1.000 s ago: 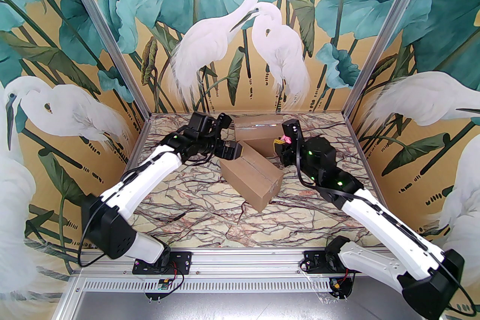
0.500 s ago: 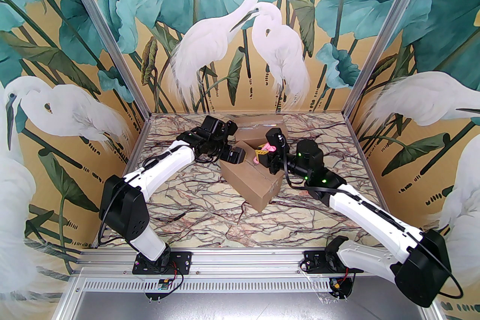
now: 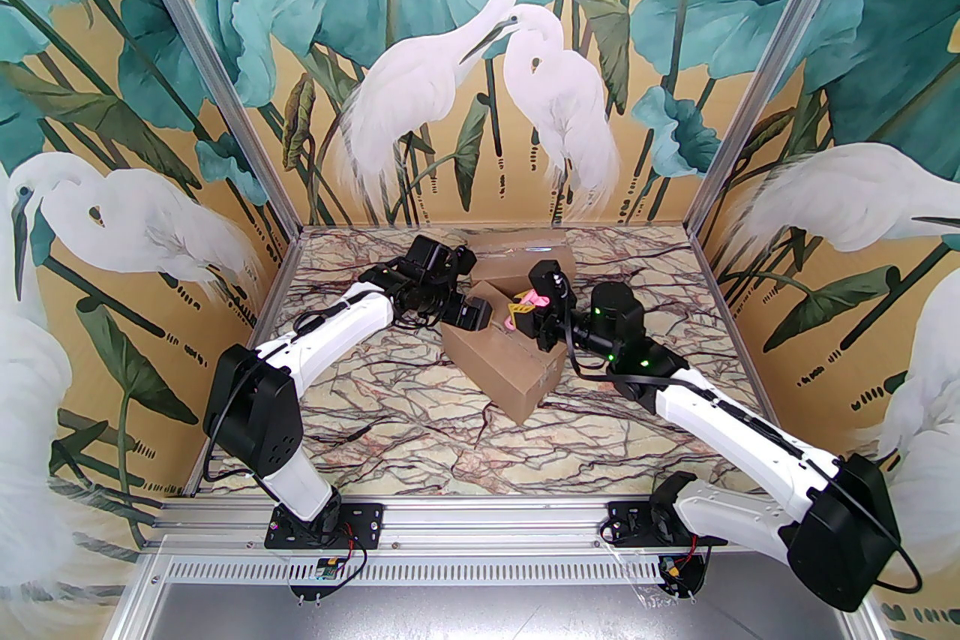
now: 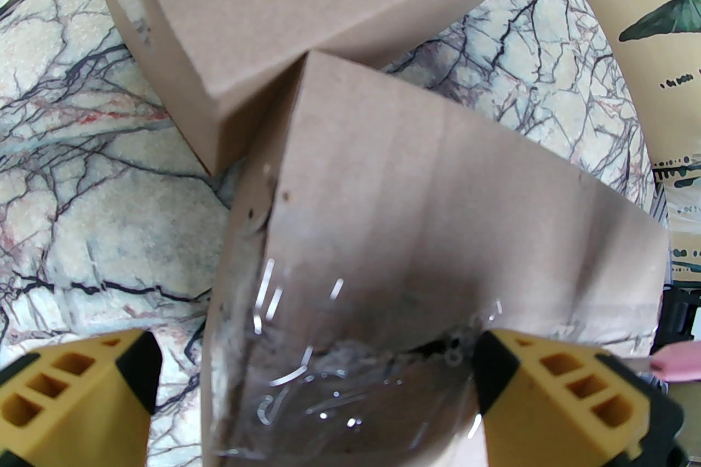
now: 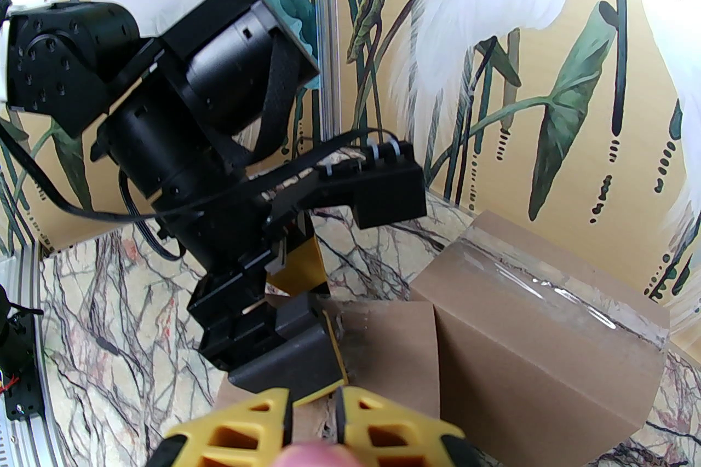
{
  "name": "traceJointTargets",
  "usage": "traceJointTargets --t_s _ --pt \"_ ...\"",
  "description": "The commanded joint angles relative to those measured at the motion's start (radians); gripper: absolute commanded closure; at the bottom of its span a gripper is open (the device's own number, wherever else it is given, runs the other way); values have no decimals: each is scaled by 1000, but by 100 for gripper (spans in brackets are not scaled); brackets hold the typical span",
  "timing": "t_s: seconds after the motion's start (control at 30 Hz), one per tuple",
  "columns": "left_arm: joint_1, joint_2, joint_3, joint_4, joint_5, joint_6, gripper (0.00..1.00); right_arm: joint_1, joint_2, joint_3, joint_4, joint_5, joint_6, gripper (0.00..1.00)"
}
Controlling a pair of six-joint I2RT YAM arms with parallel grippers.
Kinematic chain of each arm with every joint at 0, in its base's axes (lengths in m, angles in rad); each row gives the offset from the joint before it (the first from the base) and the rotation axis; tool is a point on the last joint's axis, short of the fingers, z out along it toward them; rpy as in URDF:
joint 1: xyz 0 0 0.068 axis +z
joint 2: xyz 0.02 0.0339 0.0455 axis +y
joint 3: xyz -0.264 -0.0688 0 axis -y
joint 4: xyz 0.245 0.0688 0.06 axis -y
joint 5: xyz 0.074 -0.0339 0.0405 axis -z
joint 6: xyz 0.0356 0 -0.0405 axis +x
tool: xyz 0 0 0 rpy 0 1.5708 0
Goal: Unpack the express box
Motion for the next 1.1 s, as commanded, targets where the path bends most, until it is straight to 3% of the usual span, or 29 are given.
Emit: traceJointTargets --t_s 0.0,0.3,0.57,1.07 --pt "-4 34 -41 -46 -52 8 1 6 13 -16 -6 18 -41 100" --pt "-4 33 -56 -44 -57 10 0 5 39 -5 -31 12 -79 100" --pt "-3 37 -56 -34 -69 -6 1 5 12 -26 -19 -30 -12 100" --pt "17 43 -62 -30 -97 -44 0 4 -76 -59 -185 -3 3 100"
